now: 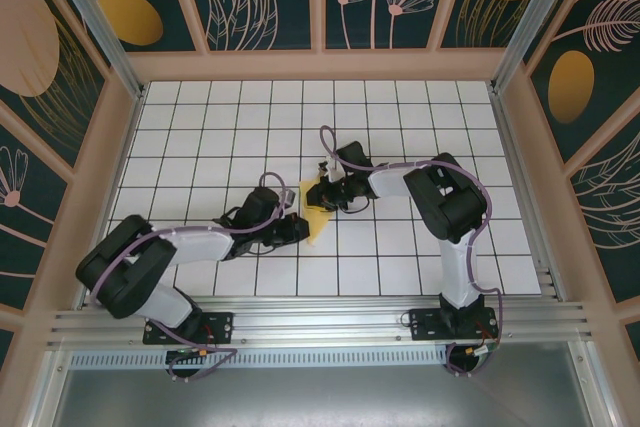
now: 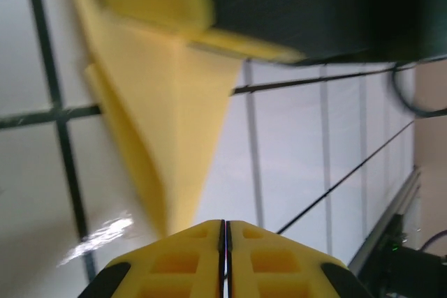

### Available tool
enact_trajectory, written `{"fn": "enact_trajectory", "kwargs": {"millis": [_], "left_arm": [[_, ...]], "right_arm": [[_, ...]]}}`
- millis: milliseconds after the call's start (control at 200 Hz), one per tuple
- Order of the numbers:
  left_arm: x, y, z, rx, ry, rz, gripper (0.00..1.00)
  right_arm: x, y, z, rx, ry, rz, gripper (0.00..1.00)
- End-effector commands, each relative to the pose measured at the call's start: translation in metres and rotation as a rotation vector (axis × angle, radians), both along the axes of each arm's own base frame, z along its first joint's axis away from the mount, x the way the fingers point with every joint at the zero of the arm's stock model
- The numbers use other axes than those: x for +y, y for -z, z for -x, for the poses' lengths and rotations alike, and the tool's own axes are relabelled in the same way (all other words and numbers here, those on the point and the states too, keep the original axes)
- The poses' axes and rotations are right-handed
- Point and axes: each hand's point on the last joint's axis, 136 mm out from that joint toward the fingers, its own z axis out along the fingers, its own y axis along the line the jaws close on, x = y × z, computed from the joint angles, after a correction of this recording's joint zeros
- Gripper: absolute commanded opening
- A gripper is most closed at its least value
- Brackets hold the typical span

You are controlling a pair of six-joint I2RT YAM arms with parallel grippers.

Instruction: Fold a paper plane with a square sheet of paper (pick it up from the middle)

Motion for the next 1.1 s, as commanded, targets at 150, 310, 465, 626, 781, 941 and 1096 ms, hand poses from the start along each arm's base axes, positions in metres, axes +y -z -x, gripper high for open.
{"fn": "enact_trajectory", "kwargs": {"millis": [150,310,465,626,781,941,1096], "left_arm": [[0.002,-0.015,-0.023,-0.064,-0.081,-0.027,0.11],[-0.004,-0.006,-0.031,-0.049,-0.101,-0.019,0.10],[-0.014,0.000,-0.036,-0.038,-0.081,0.000,0.10],[-0.016,0.013,-0.033,-0.009,-0.063,-0.010,0.09],[-0.015,0.025,-0.025,0.027,-0.054,-0.006,0.10],[-0.017,0.033,-0.014,0.063,-0.025,0.030,0.09],[-0.017,0.040,-0.004,0.099,-0.001,0.048,0.09]], "right_arm": [[-0.025,0.045,0.015,0.057,0.028,0.160,0.19],[-0.026,0.046,0.015,0.058,0.030,0.164,0.19],[-0.027,0.046,0.015,0.057,0.034,0.170,0.19],[-0.027,0.045,0.015,0.057,0.035,0.170,0.19],[-0.027,0.045,0.014,0.054,0.037,0.171,0.19],[-0.028,0.046,0.015,0.058,0.038,0.177,0.19],[-0.029,0.049,0.017,0.063,0.040,0.185,0.18]]}}
